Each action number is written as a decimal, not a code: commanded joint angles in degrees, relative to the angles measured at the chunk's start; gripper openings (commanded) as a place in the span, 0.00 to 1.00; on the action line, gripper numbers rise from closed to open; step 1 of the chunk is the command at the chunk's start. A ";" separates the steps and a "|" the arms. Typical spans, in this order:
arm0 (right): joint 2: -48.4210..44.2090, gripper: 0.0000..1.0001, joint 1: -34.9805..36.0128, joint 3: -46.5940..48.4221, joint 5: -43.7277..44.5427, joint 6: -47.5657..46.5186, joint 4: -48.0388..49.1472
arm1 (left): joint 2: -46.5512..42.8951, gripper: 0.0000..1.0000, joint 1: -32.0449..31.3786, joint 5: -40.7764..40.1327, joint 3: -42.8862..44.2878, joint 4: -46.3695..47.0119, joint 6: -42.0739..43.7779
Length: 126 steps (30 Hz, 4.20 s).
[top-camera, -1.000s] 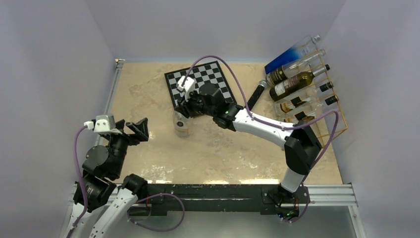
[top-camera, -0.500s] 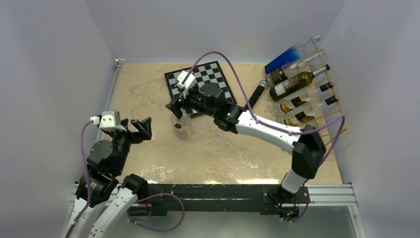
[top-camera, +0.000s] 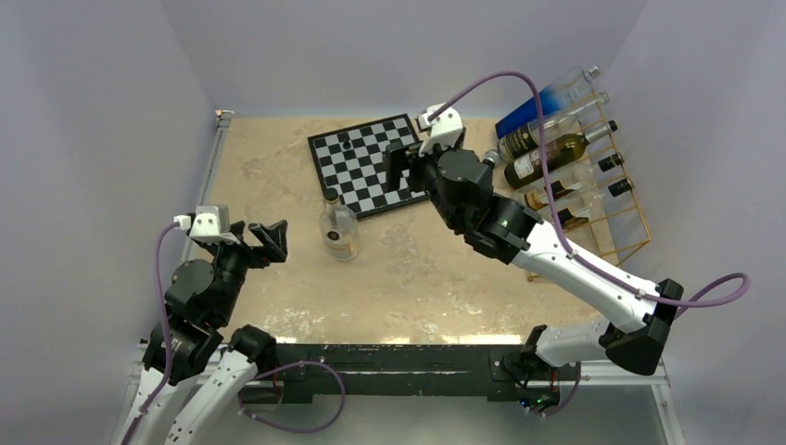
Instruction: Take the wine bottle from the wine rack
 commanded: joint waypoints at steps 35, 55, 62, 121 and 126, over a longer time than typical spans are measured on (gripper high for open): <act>21.50 0.89 -48.27 14.95 48.05 95.74 -96.35 | 6.08 0.94 -0.15 2.32 0.10 1.79 0.35; 36.39 0.90 -57.35 29.16 52.78 92.38 -96.50 | 4.86 0.94 -0.15 3.03 0.35 0.98 -0.44; 35.59 0.91 -58.16 27.31 51.11 88.71 -91.15 | 3.57 0.95 -0.15 2.22 -0.78 2.51 -0.53; 20.84 0.76 -65.34 6.05 27.27 34.65 -33.55 | 5.08 0.94 -0.15 3.21 -0.15 1.89 -0.88; 21.01 0.82 -65.45 5.29 27.23 34.91 -33.21 | 5.52 0.94 -0.15 3.29 -0.07 1.99 -0.88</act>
